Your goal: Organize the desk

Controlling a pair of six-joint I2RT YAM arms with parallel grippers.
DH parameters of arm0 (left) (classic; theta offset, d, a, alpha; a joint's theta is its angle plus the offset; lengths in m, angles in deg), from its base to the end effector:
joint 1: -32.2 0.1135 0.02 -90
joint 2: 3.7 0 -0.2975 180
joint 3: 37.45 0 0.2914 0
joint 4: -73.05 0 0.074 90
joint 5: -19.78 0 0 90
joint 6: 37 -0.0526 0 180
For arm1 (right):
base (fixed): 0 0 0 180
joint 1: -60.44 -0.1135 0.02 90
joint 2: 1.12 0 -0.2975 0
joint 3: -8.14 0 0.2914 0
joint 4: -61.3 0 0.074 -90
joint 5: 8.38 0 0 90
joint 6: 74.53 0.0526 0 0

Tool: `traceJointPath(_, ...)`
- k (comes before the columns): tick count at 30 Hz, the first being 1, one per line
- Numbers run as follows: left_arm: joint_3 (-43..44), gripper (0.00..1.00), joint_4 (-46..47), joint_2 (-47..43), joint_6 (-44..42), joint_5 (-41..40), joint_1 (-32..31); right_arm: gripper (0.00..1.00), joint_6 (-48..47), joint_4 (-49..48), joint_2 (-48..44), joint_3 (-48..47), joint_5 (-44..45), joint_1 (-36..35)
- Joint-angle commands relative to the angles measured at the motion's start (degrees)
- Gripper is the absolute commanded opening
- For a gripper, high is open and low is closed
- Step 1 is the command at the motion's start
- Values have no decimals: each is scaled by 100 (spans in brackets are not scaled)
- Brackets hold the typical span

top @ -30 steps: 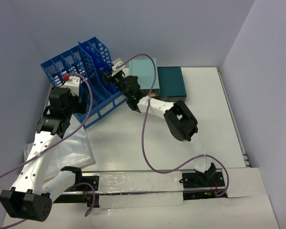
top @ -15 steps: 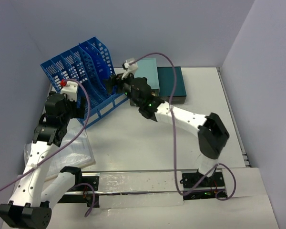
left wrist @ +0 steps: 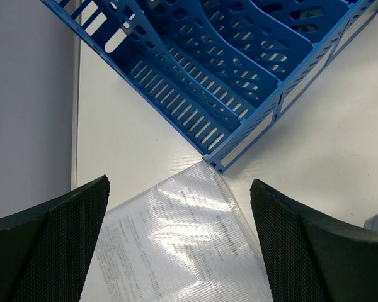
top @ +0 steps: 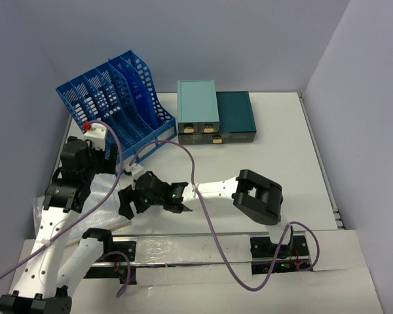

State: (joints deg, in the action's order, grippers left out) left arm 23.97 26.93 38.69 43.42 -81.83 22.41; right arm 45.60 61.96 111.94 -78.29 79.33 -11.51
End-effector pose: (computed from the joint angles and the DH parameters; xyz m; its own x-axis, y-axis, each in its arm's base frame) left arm 0.1866 -0.0215 0.3519 -0.4442 0.2421 -0.8626 0.0648 0.9690 0.2385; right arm 0.1559 0.4851 0.1986 -0.6053 -0.2386 -0.7594 -0.7599 0.4574 0.4619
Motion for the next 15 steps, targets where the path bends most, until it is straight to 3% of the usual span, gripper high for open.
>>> traceJointPath(1, -14, 99, -43, -130, 35, 165, 56, 83, 1321, -378, -152, 250, -152, 172)
traceJointPath(10, 30, 99, -57, -117, 26, 220, 65, 75, 3213, -1196, 861, 523, -1380, 155)
traceJointPath(15, -27, 99, -39, -192, 13, 242, 65, 75, 3557, -1304, 928, 665, -1397, 141)
